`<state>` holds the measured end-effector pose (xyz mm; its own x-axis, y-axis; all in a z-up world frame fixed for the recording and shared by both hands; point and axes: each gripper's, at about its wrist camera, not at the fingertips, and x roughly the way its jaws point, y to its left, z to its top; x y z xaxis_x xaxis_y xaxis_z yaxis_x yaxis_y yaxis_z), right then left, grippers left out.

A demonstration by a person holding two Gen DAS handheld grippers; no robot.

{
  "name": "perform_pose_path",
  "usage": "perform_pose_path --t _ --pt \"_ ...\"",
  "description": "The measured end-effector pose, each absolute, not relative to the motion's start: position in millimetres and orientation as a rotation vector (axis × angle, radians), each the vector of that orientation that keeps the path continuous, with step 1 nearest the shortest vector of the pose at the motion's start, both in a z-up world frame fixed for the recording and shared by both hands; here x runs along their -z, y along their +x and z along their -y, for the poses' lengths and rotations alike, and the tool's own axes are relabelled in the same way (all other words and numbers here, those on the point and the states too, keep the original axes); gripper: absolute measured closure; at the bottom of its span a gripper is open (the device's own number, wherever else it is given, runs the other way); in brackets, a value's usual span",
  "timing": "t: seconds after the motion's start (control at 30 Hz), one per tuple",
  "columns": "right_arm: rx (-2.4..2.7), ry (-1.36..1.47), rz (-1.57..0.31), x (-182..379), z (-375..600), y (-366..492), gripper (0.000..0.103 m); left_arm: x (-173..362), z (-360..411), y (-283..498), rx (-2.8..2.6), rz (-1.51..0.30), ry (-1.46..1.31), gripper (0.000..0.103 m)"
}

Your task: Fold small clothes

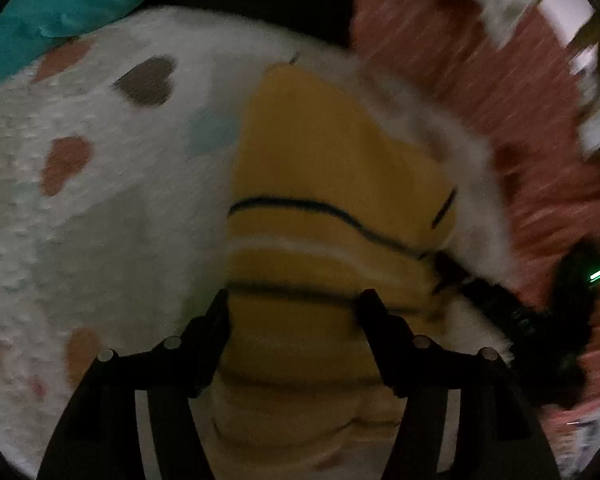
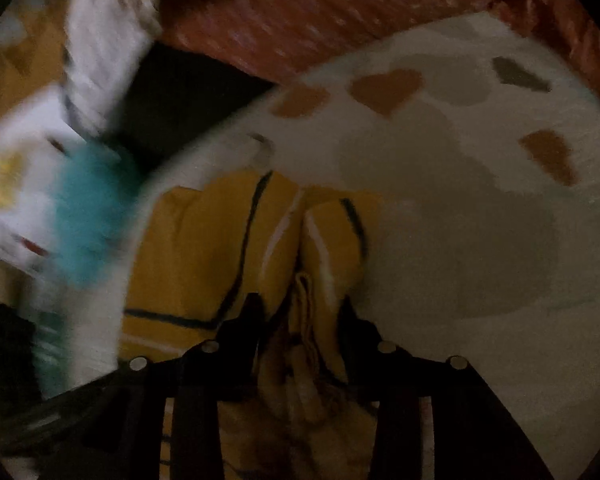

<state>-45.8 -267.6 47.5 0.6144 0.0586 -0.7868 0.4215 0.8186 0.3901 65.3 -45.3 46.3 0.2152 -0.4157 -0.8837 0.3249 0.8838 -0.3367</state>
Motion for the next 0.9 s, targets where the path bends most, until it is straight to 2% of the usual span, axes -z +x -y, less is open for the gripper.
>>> perform_pose_path --t 0.1,0.23,0.33,0.5,0.63,0.67,0.7,0.73,0.9 --pt "0.239 0.558 -0.892 -53 270 -50 0.058 -51 45 63 0.518 -1.237 -0.068 0.040" --pt "0.259 0.503 -0.749 -88 270 -71 0.059 -68 26 62 0.501 -1.186 -0.105 0.040" --pt "0.102 0.524 -0.708 -101 253 -80 0.064 -69 9 64 0.449 -1.170 -0.112 0.040" --pt "-0.090 0.516 -0.859 -73 215 -69 0.066 -70 -17 66 0.367 -1.152 -0.146 0.040" --pt "0.056 0.376 -0.961 -43 216 -67 0.074 -80 -33 50 0.313 -1.077 -0.116 0.040" --pt "0.075 0.357 -0.956 -43 218 -70 0.072 -82 -35 44 0.296 -1.059 -0.100 0.040" --pt "0.118 0.321 -0.970 -44 218 -72 0.050 -84 -38 36 0.280 -1.039 -0.085 0.040" --pt "0.152 0.288 -0.973 -44 218 -74 0.043 -86 -40 26 0.262 -1.016 -0.073 0.040" --pt "0.149 0.374 -0.915 -55 229 -92 0.041 -96 -46 -27 0.179 -0.952 0.000 0.040"
